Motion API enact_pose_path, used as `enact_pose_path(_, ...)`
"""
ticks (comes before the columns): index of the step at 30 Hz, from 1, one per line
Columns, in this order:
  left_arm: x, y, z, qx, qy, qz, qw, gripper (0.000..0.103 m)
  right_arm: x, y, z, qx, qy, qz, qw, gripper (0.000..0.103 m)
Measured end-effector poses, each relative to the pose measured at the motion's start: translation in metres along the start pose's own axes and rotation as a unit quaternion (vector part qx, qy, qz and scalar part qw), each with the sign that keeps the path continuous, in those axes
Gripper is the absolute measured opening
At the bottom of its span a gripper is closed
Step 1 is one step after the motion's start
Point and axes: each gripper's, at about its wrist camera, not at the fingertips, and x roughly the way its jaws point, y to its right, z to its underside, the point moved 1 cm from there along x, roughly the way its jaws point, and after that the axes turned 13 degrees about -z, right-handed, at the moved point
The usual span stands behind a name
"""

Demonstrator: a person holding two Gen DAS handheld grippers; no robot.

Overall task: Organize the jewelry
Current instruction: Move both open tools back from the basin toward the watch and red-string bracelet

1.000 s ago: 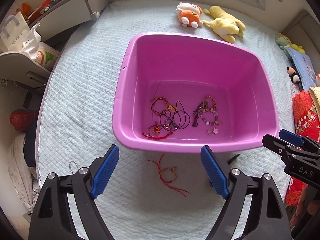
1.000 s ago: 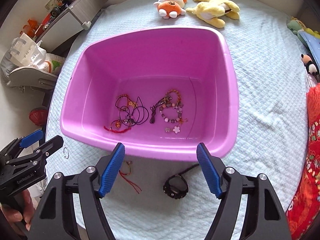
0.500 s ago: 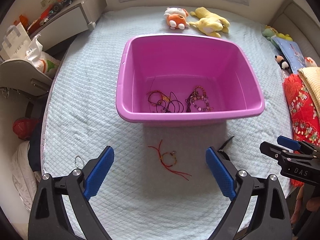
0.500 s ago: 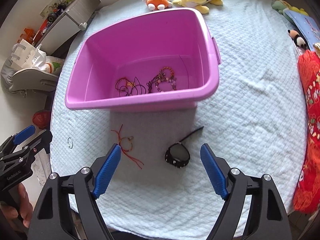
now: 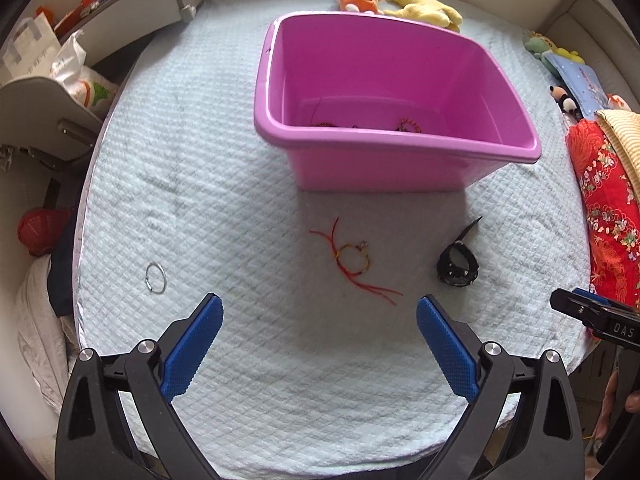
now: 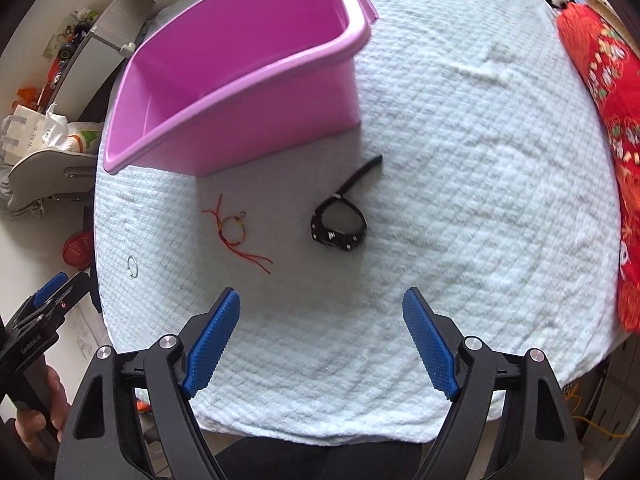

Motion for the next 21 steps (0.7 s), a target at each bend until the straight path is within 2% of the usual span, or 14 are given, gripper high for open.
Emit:
enact_pose_path(5, 0.014, -0.001, 0.020, 0.003, -0.002, -0.006, 1.0000, 0.096, 0.011, 0.011, 0.029, 0.016, -0.002, 0.000, 1.000, 0.080)
enact_pose_path(12, 0.034, 0.006, 0.050, -0.007, -0.020, -0.007, 0.9998, 0.096, 0.032, 0.026, 0.066, 0.001, -0.017, 0.012, 1.000, 0.080)
enact_pose_path(21, 0.055, 0.024, 0.083, -0.050, -0.005, -0.031, 0.9983, 0.096, 0.059, 0.047, 0.083, -0.053, -0.006, 0.010, 0.999, 0.080)
